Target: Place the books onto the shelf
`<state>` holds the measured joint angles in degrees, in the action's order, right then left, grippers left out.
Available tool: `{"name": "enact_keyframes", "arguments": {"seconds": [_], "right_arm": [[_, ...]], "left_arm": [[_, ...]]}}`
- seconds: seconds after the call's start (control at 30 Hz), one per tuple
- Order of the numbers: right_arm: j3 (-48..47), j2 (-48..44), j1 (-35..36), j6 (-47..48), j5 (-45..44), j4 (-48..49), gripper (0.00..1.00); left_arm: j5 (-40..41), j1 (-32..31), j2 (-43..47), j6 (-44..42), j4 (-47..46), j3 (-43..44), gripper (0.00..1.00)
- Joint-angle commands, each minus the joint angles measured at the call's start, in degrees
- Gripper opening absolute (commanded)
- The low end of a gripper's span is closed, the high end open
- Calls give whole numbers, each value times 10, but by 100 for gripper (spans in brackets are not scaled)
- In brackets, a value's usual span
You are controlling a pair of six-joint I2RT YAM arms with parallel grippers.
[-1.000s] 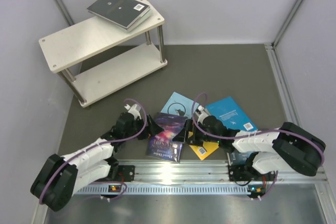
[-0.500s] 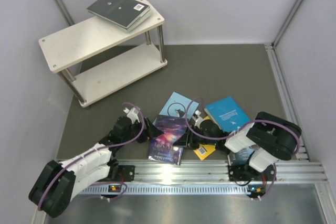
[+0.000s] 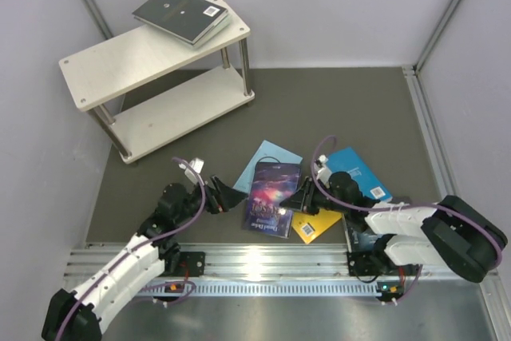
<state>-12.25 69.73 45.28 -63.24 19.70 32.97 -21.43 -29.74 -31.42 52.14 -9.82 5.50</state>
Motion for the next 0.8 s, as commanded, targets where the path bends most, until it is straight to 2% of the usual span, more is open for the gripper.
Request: {"name": "enact_keyframes", "arguments": {"seconds": [0.0,0.03,0.1,0.13,0.2,0.3,0.53,0.67,0.7,0.73,0.77], "right_arm": [[13,-2,-50,-10,112,165,0],[18,26,-60,-43,155,250,0],[36,81,-79,-87,201,358,0],[41,102,-83,-135,212,466,0],[39,148,-87,-173,225,535,0],[31,138,-84,-169,234,535,0],[17,88,-84,-173,250,533,0],[2,100,-83,-169,257,533,0],[0,109,-83,-168,258,534,0],[-5,113,-82,-166,259,534,0],[-8,121,-81,-164,259,534,0]], "left_arm": [[-3,0,25,9,-47,-1,97],[-1,0,27,10,-53,-4,97],[2,1,20,9,-70,-15,97],[4,1,15,9,-76,-18,96],[0,1,-9,11,-101,-33,96],[-7,1,-43,23,-169,-51,95],[-35,2,-106,26,-237,-50,94],[-79,2,-140,51,-332,-51,89],[-97,2,-144,58,-352,-52,79],[-104,2,-146,74,-371,-52,76],[-111,2,-151,82,-413,-52,67]]}}
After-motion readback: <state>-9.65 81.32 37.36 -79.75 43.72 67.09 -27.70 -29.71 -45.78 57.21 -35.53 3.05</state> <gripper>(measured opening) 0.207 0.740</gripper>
